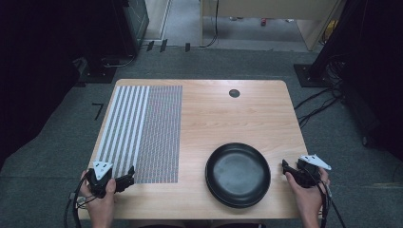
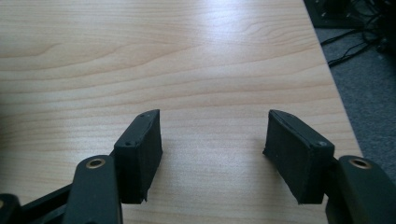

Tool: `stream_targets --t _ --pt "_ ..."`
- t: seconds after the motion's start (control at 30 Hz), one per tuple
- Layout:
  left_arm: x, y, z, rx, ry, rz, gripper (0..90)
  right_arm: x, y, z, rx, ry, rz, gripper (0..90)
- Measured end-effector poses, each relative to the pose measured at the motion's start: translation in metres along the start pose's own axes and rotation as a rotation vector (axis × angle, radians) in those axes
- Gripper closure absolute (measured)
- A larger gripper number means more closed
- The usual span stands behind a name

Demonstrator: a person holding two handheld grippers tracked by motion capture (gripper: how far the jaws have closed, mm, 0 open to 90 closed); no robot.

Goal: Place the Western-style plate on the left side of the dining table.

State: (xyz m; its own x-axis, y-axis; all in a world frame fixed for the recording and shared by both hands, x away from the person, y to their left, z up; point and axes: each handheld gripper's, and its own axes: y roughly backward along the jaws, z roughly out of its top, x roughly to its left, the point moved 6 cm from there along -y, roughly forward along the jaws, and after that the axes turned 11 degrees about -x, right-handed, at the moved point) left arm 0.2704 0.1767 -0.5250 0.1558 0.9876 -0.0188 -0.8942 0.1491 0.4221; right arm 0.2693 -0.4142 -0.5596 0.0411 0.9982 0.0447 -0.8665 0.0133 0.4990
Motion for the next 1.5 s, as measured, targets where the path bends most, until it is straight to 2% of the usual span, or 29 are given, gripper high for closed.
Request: stream_targets --t 0.13,0.27,0.47,0.57,0.67,0.83,1.03,1.2,1.27,1.37,1.4,1.43,1.47,1.5 --pt "-0.013 -0.002 0.001 -0.001 0.002 -0.023 2.5 0.002 0.006 0.007 -0.028 0.015 -0.013 39.1" --pt "-0.020 -0.002 0.003 -0.010 0.001 -0.034 2.5 0.005 0.010 0.009 -0.039 0.015 -0.013 40.5" --pt "-0.027 -0.001 0.004 -0.013 0.008 -0.051 2.5 0.012 0.020 0.019 -0.092 0.044 -0.026 41.6" --pt "-0.034 -0.002 0.003 -0.010 -0.009 -0.061 2.5 0.017 0.024 0.022 -0.112 0.057 -0.028 42.5" --pt "-0.039 -0.002 0.003 -0.008 -0.016 -0.067 2.5 0.023 0.027 0.024 -0.124 0.072 -0.019 43.9" --pt "-0.049 -0.003 0.004 -0.001 -0.016 -0.090 2.5 0.031 0.034 0.029 -0.168 0.084 0.005 52.9" --pt "-0.060 -0.006 0.002 0.009 -0.010 -0.117 2.5 0.037 0.039 0.031 -0.188 0.070 0.045 56.8" --pt "-0.078 -0.009 0.004 0.011 -0.036 -0.160 2.5 0.044 0.042 0.033 -0.205 0.058 0.075 60.0" --pt "-0.080 -0.009 0.005 0.011 -0.041 -0.165 2.5 0.045 0.042 0.034 -0.204 0.055 0.078 60.5" --pt "-0.096 -0.011 0.007 0.009 -0.055 -0.194 2.5 0.049 0.043 0.034 -0.206 0.054 0.087 62.1" --pt "-0.096 -0.011 0.007 0.009 -0.055 -0.194 2.5 0.049 0.043 0.034 -0.206 0.054 0.087 62.1" --pt "-0.106 -0.013 0.010 0.006 -0.068 -0.211 2.6 0.051 0.044 0.034 -0.204 0.055 0.093 62.0" --pt "-0.106 -0.013 0.010 0.006 -0.068 -0.211 2.5 0.051 0.044 0.034 -0.204 0.055 0.093 62.0" --pt "-0.114 -0.015 0.011 0.007 -0.073 -0.226 2.5 0.053 0.043 0.034 -0.202 0.055 0.100 61.9"
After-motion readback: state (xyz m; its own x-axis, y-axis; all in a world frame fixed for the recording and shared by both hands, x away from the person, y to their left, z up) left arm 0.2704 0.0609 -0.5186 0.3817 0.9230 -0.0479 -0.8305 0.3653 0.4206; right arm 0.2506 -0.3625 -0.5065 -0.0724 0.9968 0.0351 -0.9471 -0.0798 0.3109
